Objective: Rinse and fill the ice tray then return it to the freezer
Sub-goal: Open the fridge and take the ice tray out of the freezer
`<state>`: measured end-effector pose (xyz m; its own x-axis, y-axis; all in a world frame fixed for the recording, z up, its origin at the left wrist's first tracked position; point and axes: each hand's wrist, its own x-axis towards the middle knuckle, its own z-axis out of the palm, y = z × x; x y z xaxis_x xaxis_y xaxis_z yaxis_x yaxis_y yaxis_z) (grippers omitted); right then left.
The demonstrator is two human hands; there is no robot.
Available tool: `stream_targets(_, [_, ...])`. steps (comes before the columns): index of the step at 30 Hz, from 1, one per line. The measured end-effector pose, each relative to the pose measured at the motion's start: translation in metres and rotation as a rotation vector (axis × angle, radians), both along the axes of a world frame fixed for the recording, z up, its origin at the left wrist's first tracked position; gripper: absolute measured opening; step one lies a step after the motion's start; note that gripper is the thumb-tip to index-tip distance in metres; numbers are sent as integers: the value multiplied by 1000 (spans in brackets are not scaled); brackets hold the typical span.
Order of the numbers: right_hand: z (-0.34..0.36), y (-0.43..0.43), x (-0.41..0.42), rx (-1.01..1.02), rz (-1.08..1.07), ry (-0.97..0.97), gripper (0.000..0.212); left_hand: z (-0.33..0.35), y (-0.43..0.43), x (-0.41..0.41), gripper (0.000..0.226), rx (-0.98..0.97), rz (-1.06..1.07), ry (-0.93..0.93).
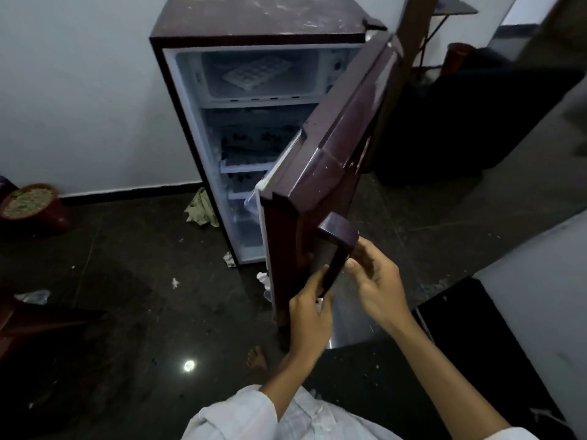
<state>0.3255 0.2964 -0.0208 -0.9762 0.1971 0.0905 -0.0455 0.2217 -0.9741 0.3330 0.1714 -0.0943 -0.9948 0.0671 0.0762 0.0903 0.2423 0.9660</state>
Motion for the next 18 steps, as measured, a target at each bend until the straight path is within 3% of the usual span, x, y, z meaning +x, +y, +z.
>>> stream_targets(6, [-3, 48, 33, -3, -157, -14, 39, -1, 37, 19, 73, -58, -407, -98])
stream_targets(10, [-2, 65, 51, 27, -410, -17, 31, 7, 59, 25, 85, -119, -623, -124])
stream_targets(13, [-2, 67, 68, 144, -723, 40, 21, 18, 66, 29, 77, -137, -759, -72])
stream_targets(16, [2, 63, 83, 195, -870, 87, 23, 34, 59, 28, 56, -138, -869, 61])
stream_targets(18, [5, 55, 89, 237, -832, 123, 26, 42, 46, 25, 42, -79, -723, 197])
